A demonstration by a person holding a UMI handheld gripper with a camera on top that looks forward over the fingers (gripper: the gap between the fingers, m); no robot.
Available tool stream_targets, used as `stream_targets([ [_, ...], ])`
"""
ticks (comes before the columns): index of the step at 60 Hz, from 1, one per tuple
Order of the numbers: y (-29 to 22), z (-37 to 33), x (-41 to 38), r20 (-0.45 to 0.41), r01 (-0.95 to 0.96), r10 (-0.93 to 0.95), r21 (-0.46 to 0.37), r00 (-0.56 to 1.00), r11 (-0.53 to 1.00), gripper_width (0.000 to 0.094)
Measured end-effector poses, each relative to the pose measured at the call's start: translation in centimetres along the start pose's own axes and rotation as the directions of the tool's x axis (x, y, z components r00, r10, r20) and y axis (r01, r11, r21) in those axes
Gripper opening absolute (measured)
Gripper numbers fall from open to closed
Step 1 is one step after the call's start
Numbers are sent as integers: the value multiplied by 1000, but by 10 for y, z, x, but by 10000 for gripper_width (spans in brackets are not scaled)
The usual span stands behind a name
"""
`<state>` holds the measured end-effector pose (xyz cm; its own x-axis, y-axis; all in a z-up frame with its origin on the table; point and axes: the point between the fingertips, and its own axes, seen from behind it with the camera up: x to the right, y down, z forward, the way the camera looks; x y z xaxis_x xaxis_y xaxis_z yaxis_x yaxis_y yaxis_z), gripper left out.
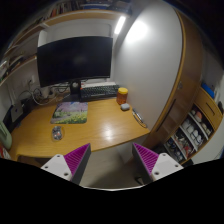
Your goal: Arrange mouse
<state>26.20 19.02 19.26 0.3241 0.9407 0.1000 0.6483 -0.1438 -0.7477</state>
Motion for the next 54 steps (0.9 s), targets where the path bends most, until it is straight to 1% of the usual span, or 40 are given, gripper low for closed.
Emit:
stream_targets([
  [6,2,1,-3,-1,5,-5,-1,1000,1000,860],
  [13,7,2,-16,32,16,-16,-2,999,1000,861],
  [26,21,-7,-64,115,61,-59,-12,992,998,861],
  [42,45,-16,-143,222,118,-109,-25,969,993,857],
  [54,57,-20,-193,296,145,-139,2,945,989,861],
])
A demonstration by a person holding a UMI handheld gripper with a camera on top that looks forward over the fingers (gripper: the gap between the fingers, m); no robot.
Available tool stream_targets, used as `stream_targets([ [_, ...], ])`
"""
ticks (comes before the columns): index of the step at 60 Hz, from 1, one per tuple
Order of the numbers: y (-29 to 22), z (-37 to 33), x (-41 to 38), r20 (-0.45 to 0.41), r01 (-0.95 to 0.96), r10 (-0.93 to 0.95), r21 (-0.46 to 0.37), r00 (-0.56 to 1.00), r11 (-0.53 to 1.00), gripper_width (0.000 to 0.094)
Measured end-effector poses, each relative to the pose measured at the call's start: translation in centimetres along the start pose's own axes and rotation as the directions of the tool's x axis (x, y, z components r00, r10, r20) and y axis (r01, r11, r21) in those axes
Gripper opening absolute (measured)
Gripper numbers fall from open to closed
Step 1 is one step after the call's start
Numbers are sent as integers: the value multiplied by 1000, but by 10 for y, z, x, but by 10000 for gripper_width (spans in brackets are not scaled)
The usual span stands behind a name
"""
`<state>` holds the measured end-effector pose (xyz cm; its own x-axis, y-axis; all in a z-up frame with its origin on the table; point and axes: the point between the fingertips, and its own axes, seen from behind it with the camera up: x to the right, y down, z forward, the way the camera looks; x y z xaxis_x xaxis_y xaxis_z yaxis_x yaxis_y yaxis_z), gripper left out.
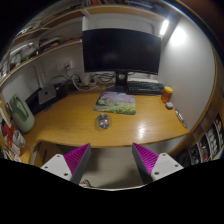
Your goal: Arrange mouse
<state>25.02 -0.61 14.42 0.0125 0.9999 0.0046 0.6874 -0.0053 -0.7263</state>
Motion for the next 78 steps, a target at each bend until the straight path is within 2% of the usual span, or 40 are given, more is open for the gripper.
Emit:
stream_targets([
  [14,5,22,-29,10,25,-26,54,1000,998,861],
  [32,1,93,-51,8,37,-38,81,999,996,859],
  [54,-27,180,-49,-17,47,-46,71,999,996,859],
  [78,-34,255,-42,-28,51,-51,25,998,998,862],
])
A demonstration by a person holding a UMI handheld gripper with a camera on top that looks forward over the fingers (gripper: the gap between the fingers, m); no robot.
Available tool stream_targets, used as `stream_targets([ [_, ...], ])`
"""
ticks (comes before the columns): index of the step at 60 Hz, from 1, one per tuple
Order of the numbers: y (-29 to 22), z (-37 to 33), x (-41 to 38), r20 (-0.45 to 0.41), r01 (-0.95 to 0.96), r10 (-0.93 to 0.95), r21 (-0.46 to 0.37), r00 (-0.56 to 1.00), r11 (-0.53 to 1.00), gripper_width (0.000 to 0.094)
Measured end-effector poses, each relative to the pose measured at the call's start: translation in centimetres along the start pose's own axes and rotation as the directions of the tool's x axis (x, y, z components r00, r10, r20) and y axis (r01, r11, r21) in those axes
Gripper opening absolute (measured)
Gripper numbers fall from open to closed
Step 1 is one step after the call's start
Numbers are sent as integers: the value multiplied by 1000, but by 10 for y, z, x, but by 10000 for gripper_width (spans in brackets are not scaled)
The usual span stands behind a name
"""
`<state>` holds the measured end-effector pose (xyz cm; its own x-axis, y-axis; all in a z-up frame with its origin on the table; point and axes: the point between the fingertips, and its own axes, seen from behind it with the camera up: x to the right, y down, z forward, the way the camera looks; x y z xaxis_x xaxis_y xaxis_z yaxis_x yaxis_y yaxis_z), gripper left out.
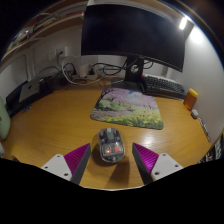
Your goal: Arrange mouse
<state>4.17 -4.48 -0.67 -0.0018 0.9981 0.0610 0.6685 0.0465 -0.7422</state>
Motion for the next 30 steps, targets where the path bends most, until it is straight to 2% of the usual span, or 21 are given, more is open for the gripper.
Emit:
stream_targets([
  [17,-10,26,-2,20,-28,28,-10,999,1000,868],
  [22,-13,30,-7,40,-33,33,-10,999,999,841],
  [23,-13,31,-8,44,-35,35,-11,998,999,824],
  [28,-16,33,-7,39,-21,21,-8,999,1000,473],
  [30,-14,34,-3,28,-18,18,-14,999,1000,451],
])
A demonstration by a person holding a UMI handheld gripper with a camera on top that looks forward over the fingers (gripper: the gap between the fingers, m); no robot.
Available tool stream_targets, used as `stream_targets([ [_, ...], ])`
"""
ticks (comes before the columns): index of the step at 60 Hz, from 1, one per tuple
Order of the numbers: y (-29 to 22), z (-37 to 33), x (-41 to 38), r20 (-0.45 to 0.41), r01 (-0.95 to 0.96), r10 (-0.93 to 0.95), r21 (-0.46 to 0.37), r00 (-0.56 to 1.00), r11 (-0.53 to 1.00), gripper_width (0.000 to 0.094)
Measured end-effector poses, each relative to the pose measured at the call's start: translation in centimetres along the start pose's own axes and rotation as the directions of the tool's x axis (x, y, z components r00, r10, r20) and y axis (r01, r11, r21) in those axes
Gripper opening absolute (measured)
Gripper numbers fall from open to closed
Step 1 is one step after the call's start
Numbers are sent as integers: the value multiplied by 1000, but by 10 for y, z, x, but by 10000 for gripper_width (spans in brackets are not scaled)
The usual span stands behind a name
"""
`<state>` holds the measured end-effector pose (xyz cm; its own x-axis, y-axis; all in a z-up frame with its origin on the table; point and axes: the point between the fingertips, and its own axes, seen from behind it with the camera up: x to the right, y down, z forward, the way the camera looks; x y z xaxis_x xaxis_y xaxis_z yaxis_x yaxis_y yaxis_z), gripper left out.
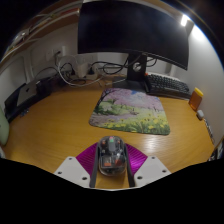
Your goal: Arrange mouse
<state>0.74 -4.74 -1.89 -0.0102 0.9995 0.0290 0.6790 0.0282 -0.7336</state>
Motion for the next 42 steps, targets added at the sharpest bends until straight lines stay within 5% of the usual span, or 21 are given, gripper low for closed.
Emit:
stream_targets([
  [13,-14,-5,-3,25,-53,53,-6,998,999,383],
  [32,-162,-4,41,-28,-72,78,164,997,984,382],
  [42,-177,54,75,-71,-79,92,161,993,984,383],
])
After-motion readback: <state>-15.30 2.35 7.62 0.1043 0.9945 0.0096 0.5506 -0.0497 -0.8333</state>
